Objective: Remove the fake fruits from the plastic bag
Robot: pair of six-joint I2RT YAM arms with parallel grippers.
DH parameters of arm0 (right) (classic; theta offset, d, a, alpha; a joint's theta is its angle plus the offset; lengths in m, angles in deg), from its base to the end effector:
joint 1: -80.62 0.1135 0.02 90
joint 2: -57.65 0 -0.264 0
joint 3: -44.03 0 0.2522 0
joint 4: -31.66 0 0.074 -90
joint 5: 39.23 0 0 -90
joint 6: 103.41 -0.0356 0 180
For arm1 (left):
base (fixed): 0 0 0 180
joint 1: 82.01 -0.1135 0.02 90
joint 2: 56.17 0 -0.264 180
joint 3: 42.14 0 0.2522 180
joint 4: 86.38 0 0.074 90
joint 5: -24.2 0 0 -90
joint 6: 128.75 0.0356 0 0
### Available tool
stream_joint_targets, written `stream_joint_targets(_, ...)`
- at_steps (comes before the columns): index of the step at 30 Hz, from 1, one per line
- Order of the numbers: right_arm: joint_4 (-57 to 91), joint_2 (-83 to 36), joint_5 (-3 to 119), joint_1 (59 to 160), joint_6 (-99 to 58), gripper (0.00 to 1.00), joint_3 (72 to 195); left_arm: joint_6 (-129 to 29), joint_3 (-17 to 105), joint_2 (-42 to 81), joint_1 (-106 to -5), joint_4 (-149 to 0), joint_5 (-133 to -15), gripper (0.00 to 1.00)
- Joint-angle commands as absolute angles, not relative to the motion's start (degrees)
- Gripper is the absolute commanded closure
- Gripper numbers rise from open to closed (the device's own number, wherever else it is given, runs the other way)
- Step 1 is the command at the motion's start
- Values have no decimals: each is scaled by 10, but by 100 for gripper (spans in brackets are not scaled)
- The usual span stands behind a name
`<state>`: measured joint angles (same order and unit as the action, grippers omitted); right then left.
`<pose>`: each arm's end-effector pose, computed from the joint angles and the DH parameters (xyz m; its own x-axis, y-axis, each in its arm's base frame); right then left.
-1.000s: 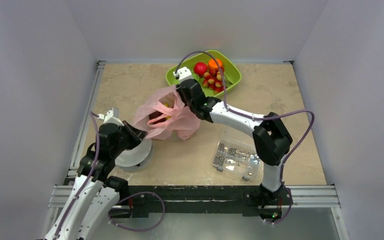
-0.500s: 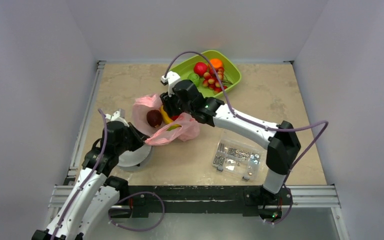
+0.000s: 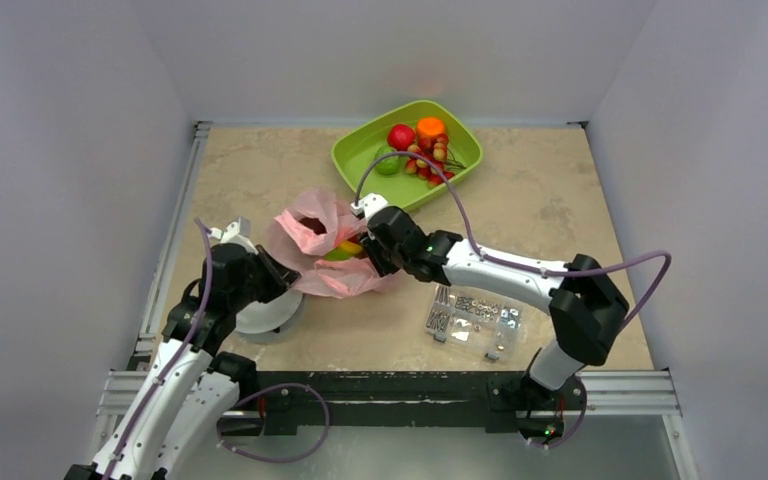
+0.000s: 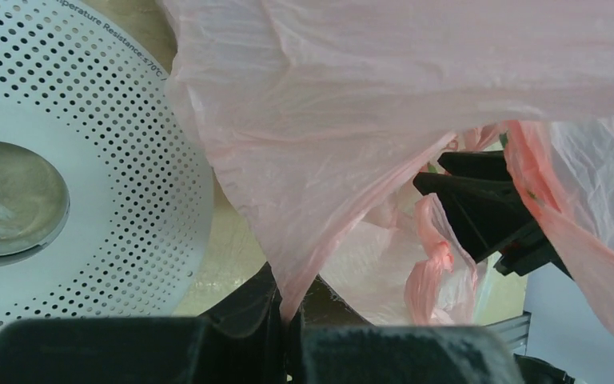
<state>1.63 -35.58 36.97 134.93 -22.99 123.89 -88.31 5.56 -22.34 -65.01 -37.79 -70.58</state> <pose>0.2164 0.2867 0.2442 -0.5097 -0.4325 -0.7437 -0.6113 0.7903 -0.0407 0.1287 -0.0425 0.2586 -0.6249 -0.6020 -0.4970 -0.1831 0.7319 -0.6564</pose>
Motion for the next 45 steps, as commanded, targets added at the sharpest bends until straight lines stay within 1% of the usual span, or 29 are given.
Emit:
stream_joint_targets(1, 2, -298, 336, 1352, -215, 61, 1270, -861, 66, -220, -650, -405, -743, 100)
stream_joint_targets(3, 12, -288, 385, 1361, -220, 61, 1285, -860, 59, -210, -650, -412, -762, 100)
stream_joint_targets(6, 73, -294, 462, 1367, -249, 59, 1287, -864, 49, -207, -650, -431, -783, 100)
stream_joint_targets(10, 108, -360, 479, 1367, -278, 60, 1330, -865, 56, -205, -650, -432, -792, 100)
stream_joint_targets(16, 137, -459, 418, 1365, -257, 61, 1396, -852, 72, -203, -650, -418, -800, 100)
stream_joint_targets(20, 106, -506, 342, 1365, -221, 59, 1446, -851, 68, -205, -650, -414, -803, 100)
stream_joint_targets(26, 100, -537, 230, 1365, -153, 51, 1454, -851, 54, -209, -650, -418, -801, 100)
stream_joint_targets(32, 93, -598, 214, 1365, -137, 32, 1490, -860, 56, -202, -650, -426, -791, 100)
stream_joint_targets(36, 102, -625, 206, 1364, -137, 30, 1497, -866, 70, -195, -650, -429, -783, 100)
stream_joint_targets(39, 113, -638, 205, 1362, -137, 30, 1496, -864, 84, -184, -650, -429, -781, 100)
stream_joint_targets(40, 114, -642, 211, 1360, -138, 32, 1496, -862, 89, -179, -650, -428, -781, 100)
stream_joint_targets(45, 136, -659, 226, 1351, -118, 49, 1492, -850, 116, -154, -650, -426, -780, 100)
